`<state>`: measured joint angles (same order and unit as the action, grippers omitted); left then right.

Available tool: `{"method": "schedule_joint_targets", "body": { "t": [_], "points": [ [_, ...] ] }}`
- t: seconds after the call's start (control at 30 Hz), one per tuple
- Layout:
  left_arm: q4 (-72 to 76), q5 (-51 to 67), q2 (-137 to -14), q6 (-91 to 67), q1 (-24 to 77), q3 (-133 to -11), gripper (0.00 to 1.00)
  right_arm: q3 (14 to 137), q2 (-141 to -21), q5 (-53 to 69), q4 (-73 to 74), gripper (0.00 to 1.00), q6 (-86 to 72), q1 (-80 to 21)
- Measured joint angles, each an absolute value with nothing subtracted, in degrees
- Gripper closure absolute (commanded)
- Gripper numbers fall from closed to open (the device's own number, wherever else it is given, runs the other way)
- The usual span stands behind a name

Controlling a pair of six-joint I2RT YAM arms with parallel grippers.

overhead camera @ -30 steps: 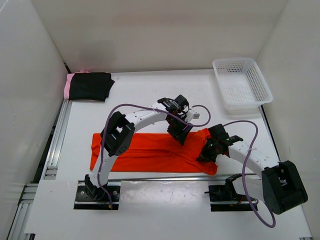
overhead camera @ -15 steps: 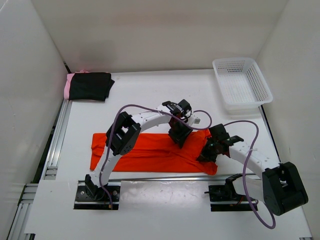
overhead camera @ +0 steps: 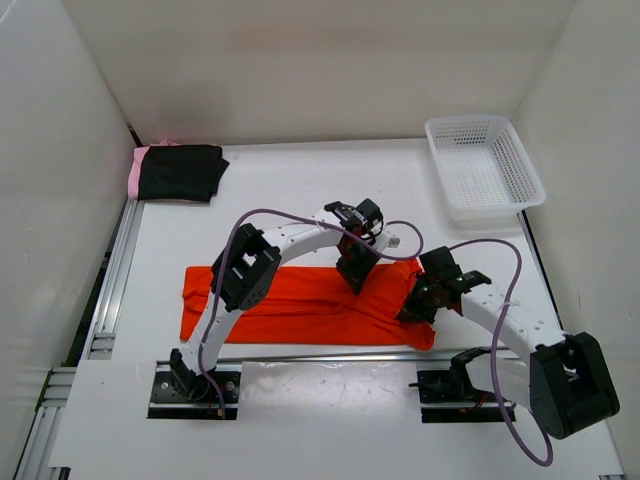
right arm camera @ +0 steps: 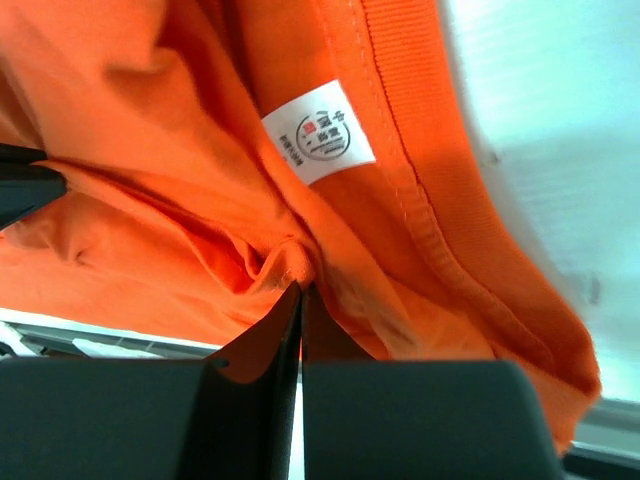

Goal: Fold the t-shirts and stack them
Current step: Fold the other side of the tshirt into a rectangle

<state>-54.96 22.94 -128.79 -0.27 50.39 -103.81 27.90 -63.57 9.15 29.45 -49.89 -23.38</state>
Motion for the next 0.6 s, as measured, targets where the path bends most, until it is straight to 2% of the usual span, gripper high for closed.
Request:
{"method": "schedule_joint_targets", "body": {
  "t": [0.4, 0.5, 0.6],
  "points": [
    [-56.9, 23.3, -118.8, -0.3, 50.3, -102.7, 0.89, 33.8, -50.5, 3.6, 40.2, 1.00, -48.3, -30.5],
    [-57.2, 23.9, -117.3, -0.3, 50.3, -101.2, 0.85, 32.5, -48.9, 3.6, 40.8, 1.00, -49.9, -32.2],
    [-57.3, 24.6, -117.3, -0.3, 50.3, -99.4, 0.71, 31.5, -48.7, 3.6, 41.0, 1.00, -50.9, -33.1]
  ]
}}
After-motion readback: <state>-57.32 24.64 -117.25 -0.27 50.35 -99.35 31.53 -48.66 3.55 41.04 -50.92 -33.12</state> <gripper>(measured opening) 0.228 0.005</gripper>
